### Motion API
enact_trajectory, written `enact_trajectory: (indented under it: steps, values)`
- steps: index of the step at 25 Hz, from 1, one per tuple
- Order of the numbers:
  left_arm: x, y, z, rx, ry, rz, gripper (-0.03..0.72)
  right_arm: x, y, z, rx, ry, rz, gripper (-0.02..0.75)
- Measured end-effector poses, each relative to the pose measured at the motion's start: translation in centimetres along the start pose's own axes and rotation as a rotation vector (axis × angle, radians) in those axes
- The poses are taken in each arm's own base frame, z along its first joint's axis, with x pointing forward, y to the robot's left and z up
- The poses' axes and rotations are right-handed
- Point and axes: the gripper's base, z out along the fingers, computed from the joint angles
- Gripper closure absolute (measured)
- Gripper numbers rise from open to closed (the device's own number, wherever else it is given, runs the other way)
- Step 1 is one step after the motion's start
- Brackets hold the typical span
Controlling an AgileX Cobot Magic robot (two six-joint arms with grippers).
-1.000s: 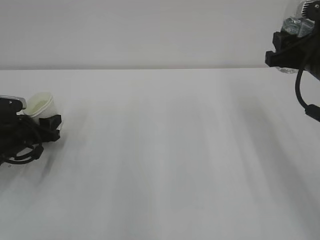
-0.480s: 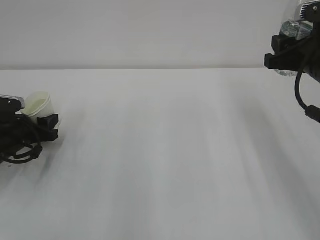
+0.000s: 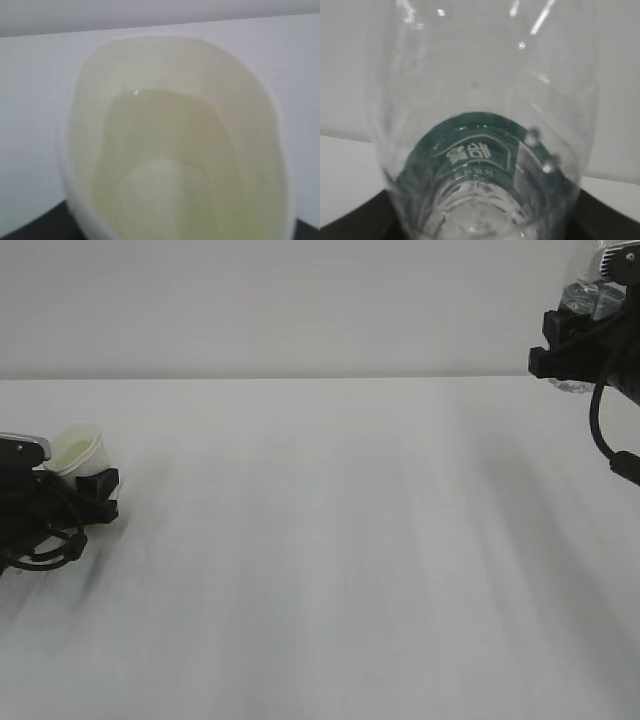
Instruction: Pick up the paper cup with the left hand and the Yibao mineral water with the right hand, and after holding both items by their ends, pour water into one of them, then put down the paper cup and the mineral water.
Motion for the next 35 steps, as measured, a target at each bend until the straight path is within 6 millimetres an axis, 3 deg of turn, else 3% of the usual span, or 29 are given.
enact_trajectory:
  steps: [12, 23, 31, 35]
  values:
    - [0.0, 0.0, 0.0, 0.000, -0.004, 0.000, 0.289, 0.0, 0.0, 0.0, 0.000, 0.001, 0.000, 0.294]
    - [0.1, 0.0, 0.0, 0.000, -0.002, -0.001, 0.122, 0.0, 0.0, 0.0, -0.001, 0.002, 0.000, 0.294]
    - [0.1, 0.0, 0.0, 0.000, 0.000, -0.001, 0.109, 0.0, 0.0, 0.0, -0.002, 0.005, 0.000, 0.294]
    - [-0.9, 0.0, -0.1, 0.000, -0.026, 0.005, 0.109, 0.1, 0.0, 0.0, -0.003, 0.007, 0.000, 0.294]
